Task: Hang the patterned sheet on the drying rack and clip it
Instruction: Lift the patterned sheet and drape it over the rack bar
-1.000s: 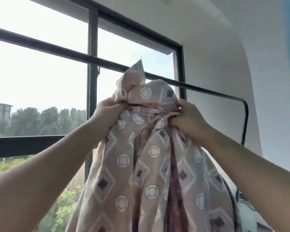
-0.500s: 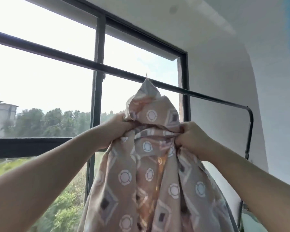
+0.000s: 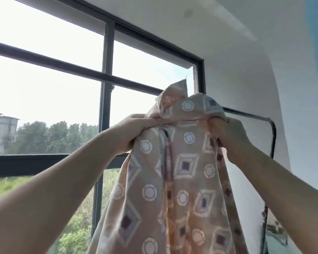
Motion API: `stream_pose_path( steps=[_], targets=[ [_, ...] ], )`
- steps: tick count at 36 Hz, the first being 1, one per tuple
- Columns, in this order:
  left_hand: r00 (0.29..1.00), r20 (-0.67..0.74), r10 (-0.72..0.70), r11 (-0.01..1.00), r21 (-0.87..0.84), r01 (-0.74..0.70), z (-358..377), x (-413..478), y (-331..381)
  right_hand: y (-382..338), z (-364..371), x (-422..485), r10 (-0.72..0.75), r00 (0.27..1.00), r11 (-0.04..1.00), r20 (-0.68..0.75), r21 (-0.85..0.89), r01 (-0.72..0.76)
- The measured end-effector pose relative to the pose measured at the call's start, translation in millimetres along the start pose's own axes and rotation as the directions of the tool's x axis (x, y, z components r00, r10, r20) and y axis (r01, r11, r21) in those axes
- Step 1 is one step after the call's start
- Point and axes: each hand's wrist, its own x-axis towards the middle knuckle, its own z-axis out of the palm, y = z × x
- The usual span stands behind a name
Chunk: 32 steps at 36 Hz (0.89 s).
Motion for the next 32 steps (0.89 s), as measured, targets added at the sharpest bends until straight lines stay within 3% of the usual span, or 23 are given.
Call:
stream_pose_path(
  steps=[3,5,7,10,12,14,16,18,24,27,32],
  targets=[
    [0.996,-0.074,-0.056,0.983,-0.176,0.042,-3.7,1.9,-7.4,-6.8,-2.4,-2.0,-0.067,0.998,0.998,-0.02,-0.009,0.067],
    [0.988,-0.149,-0.047,0.982,-0.187,0.019,-6.3,4.9,-9.1,-8.4,-3.9,-2.1,-0.065,0.998,0.998,0.007,0.009,0.065],
    [0.975,-0.22,0.032,0.975,-0.207,-0.079,-9.9,6.8,-4.5,-6.6,-7.2,0.6,-0.043,0.999,0.999,-0.003,0.002,0.043],
    [0.945,-0.277,0.173,0.917,-0.305,-0.257,-21.1,8.5,4.0,1.7,-17.4,1.0,0.066,0.998,0.987,0.007,0.146,-0.066],
    [0.971,-0.198,0.137,0.973,-0.157,-0.169,-23.8,4.9,0.5,9.9,-19.5,-5.6,0.106,0.983,0.981,0.147,0.147,-0.127],
    [0.983,-0.169,0.069,0.997,-0.021,-0.074,-22.3,1.3,-5.5,20.1,-16.4,-10.5,0.078,0.978,0.995,0.192,0.047,-0.089],
    [0.974,-0.22,0.061,0.987,-0.134,-0.092,-21.5,-0.8,-4.1,23.8,-13.1,-13.0,0.054,0.992,0.998,0.113,0.009,-0.055],
    [0.973,-0.227,0.032,0.971,-0.226,-0.084,-22.9,-2.2,-0.5,23.6,-12.5,-12.6,0.102,0.992,0.988,0.076,0.105,-0.11],
    [0.964,-0.24,-0.114,0.955,-0.293,0.04,-26.0,-4.7,7.1,12.7,-12.2,-9.7,0.149,0.967,0.963,0.207,0.194,-0.19],
    [0.968,-0.195,-0.159,0.951,-0.295,0.097,-20.9,-5.3,5.3,4.9,-10.5,-11.6,0.169,0.895,0.938,0.414,0.212,-0.275],
    [0.985,-0.114,-0.129,0.981,-0.159,0.11,3.8,-6.2,1.8,-1.4,5.7,-18.6,0.201,0.729,0.957,0.654,0.03,-0.29]
  ],
)
